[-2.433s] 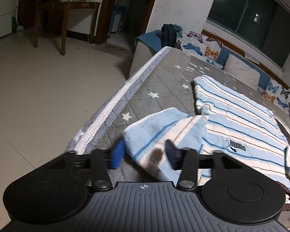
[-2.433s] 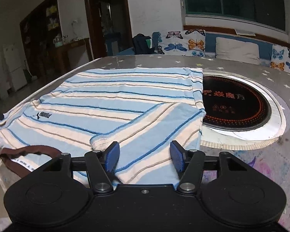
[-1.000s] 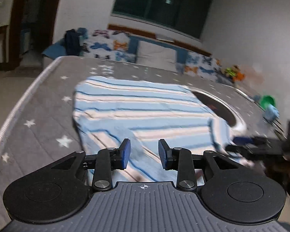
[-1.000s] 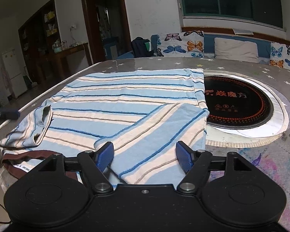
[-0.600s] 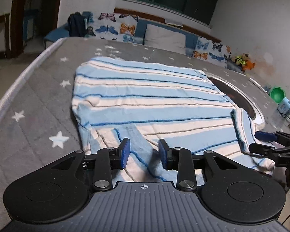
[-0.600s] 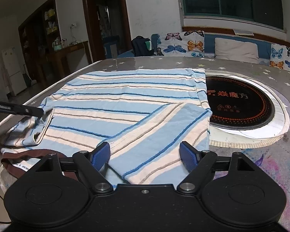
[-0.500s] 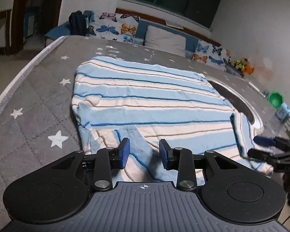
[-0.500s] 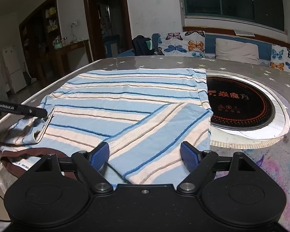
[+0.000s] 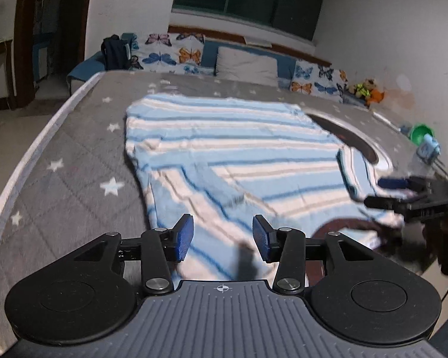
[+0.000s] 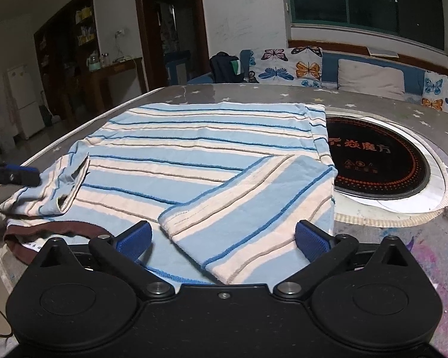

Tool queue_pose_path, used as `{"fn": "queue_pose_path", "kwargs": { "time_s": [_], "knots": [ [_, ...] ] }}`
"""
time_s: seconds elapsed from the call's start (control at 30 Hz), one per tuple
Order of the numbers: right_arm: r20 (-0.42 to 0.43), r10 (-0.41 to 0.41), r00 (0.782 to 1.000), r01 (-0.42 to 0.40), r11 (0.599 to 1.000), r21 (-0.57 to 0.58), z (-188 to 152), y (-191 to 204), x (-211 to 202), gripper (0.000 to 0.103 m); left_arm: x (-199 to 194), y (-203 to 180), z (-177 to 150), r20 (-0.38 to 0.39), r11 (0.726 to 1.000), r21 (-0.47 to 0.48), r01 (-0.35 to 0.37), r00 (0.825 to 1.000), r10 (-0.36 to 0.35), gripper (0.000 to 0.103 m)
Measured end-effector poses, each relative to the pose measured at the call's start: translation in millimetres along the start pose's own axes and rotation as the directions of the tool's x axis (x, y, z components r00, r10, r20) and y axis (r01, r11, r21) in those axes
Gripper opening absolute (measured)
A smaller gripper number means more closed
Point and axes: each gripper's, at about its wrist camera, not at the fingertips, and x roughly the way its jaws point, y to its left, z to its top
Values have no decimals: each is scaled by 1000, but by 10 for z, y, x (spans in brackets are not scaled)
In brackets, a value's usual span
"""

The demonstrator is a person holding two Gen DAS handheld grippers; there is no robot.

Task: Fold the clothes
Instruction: 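Release the folded sleeve with the left gripper and withdraw both grippers, then grasp the shirt hem with the left gripper while the right gripper grasps the hem beside it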

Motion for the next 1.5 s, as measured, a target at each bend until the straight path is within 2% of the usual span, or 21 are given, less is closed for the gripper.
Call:
{"fn": "queue_pose_path", "kwargs": {
  "time_s": [0.23, 0.33, 0.5, 0.6, 0.7, 0.9, 1.03, 1.2, 1.23, 1.3, 1.33, 1.37, 1.5],
  "knots": [
    [-17, -10, 1000, 9, 999, -31, 17, 35, 7, 103, 3, 21, -43, -10, 1000, -9, 13, 1000, -13, 47],
    [-23, 15, 1000, -16, 1000, -15, 24, -12, -76, 103, -70, 32, -35, -11, 1000, 6, 22, 1000, -22, 47],
    [-38, -3, 999, 0, 997, -76, 13, -73, -270, 103, -261, 35, -73, -10, 997, 74, 10, 1000, -9, 51],
    [-56, -7, 998, 0, 992, -123, -29, -102, -374, 103, -376, -18, -145, -25, 988, 152, 7, 1000, -3, 53],
    [-57, -6, 998, -2, 989, -145, -32, -89, -380, 103, -465, -111, -223, -34, 971, 237, 20, 999, -13, 53],
    [-60, -4, 998, -8, 982, -191, -36, -63, -391, 103, -523, -321, -383, -39, 913, 405, 47, 999, -35, 56],
    [-61, -3, 998, -11, 975, -221, -39, -46, -398, 103, -453, -457, -431, -30, 873, 487, 34, 999, -22, 56],
    [-64, -1, 998, -16, 966, -258, -43, -24, -407, 103, -343, -536, -429, -29, 851, 524, 46, 999, -35, 56],
    [-64, -1, 998, -17, 964, -265, -44, -20, -409, 103, -329, -542, -425, -30, 849, 526, 48, 999, -39, 53],
    [-65, 0, 998, -18, 960, -280, -45, -11, -413, 103, -310, -549, -414, -28, 850, 523, 54, 999, -46, 40],
    [-66, 0, 998, -19, 958, -288, -46, -7, -415, 103, -301, -553, -409, -28, 851, 522, 56, 998, -49, 28],
    [-66, 1, 998, -20, 955, -295, -47, -2, -417, 103, -292, -557, -404, -27, 852, 520, 59, 998, -53, 21],
    [-68, 2, 998, -24, 946, -324, -50, 15, -424, 103, -262, -563, -368, -16, 858, 511, 60, 998, -60, 15]
  ]
}}
